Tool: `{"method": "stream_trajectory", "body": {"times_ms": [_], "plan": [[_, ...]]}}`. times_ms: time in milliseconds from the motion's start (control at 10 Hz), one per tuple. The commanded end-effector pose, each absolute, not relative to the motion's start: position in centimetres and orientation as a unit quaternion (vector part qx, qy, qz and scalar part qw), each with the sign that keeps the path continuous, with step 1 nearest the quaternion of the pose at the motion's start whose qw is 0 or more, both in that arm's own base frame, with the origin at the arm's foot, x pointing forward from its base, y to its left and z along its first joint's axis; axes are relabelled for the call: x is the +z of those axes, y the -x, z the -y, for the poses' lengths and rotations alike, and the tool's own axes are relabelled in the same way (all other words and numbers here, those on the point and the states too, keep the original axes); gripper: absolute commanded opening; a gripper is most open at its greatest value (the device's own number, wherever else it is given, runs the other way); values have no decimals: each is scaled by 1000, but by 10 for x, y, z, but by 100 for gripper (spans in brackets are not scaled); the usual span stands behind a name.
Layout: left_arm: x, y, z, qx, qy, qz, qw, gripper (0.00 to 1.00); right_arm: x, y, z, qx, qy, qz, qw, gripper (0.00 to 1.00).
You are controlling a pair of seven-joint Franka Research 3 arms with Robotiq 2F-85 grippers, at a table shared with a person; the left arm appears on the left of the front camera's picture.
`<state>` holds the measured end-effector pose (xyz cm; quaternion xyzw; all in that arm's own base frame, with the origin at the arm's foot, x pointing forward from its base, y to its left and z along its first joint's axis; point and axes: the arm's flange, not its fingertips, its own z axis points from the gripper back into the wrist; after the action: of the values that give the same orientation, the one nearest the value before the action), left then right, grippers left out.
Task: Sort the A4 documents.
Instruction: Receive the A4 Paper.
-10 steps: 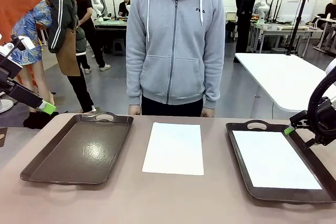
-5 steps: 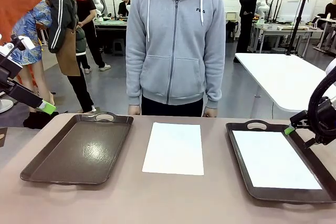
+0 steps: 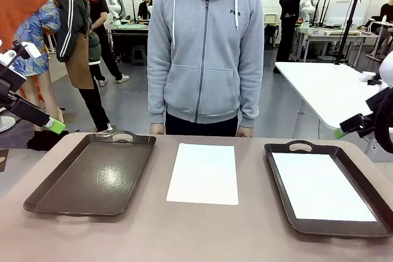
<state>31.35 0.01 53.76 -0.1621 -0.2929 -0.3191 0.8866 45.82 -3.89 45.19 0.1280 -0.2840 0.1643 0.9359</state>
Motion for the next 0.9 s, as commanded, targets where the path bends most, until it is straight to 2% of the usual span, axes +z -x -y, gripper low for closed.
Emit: {"method": "stream_trajectory", "body": {"times_ms": [0,300,800], "plan": [[537,-314,-1,-321,170,293,884,100,449,-450,21,253,-161,282,911,100],[537,-314,-1,-321,170,293,884,100,488,-434,-20,381,-218,245,864,100],[537,-314,-1,-321,170,293,884,100,529,-404,-25,434,-234,287,821,100]]}}
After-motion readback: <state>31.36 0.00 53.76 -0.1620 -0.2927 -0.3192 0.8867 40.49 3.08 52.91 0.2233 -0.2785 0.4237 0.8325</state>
